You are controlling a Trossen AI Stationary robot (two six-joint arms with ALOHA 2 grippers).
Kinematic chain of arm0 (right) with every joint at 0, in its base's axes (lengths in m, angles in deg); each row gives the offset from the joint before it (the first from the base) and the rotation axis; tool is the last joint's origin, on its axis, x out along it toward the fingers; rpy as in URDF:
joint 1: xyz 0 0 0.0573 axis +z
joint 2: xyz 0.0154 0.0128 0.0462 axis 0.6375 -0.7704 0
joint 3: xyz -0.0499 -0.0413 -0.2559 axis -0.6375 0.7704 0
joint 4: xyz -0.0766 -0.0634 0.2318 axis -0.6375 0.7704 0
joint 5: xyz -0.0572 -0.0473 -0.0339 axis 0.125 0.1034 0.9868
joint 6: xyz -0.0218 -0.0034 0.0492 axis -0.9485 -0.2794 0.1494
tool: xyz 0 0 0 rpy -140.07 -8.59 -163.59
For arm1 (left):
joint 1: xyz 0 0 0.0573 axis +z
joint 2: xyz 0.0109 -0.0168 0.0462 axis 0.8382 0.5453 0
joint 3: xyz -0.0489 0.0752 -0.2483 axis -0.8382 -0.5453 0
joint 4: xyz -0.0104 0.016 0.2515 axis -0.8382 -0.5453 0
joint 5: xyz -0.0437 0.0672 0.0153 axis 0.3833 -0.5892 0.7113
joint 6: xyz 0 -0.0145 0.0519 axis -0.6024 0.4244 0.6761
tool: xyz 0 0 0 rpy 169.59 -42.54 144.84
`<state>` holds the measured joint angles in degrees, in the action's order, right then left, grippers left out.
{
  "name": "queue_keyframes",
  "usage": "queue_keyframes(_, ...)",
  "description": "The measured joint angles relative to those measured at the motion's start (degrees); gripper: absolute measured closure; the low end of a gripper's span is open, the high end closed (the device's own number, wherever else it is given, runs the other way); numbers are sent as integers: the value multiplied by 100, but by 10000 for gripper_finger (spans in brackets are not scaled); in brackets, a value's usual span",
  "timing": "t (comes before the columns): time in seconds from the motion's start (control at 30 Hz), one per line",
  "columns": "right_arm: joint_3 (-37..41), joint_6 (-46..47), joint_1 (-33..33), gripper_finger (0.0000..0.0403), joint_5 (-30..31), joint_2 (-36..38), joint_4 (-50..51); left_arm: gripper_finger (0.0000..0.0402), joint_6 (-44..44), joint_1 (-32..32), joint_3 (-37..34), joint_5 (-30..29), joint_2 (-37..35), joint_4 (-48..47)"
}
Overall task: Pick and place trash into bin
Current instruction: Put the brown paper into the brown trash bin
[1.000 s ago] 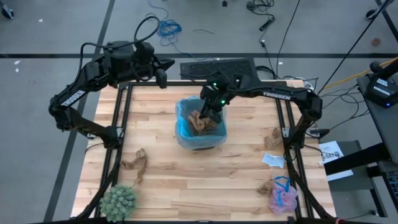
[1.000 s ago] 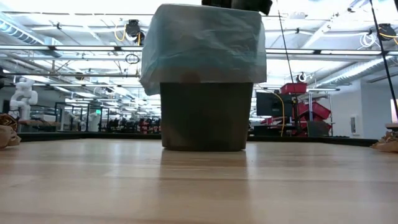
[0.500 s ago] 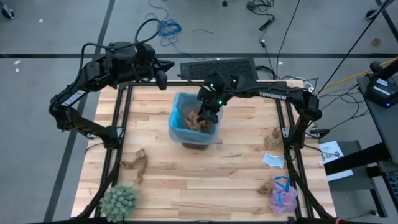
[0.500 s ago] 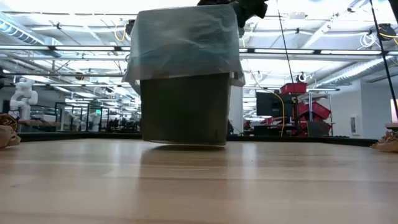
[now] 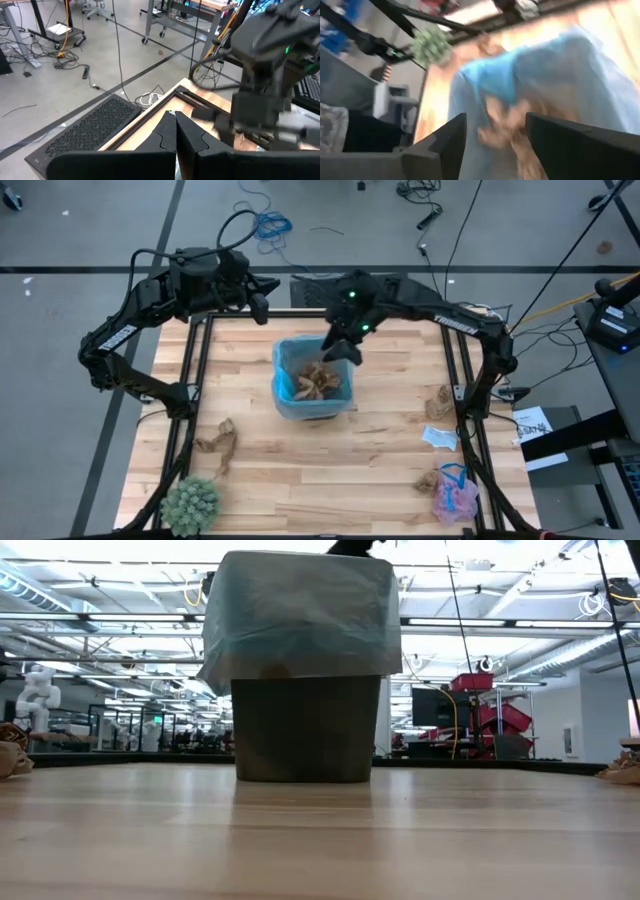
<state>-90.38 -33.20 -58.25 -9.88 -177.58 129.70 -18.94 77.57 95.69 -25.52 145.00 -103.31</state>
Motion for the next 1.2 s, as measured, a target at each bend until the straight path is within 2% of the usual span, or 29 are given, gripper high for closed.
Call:
queue_keyframes(0.1,-530,-314,-20,254,555,13,1315,402,7,0,0,0,0,2)
queue_keyframes(0.23,-896,-543,-4,343,1322,20,3179,402,156,-1,0,0,0,13)
queue_keyframes(0.3,-775,-389,38,384,1483,103,3075,402,277,0,0,0,0,49)
queue_keyframes(0.33,-632,-290,47,393,1397,217,3068,402,305,-1,0,5,0,69)
queue_keyframes(0.43,-347,75,169,397,1442,488,3102,402,313,3,0,74,2,178)
queue_keyframes(0.7,1618,1554,428,402,1821,1473,3160,402,460,5,0,213,4,311)
queue_keyframes(1.0,3928,3717,735,403,2787,2327,3149,402,614,6,0,216,64,304)
queue_keyframes(1.2,5452,4852,833,403,3087,2673,2343,402,680,5,0,216,96,304)
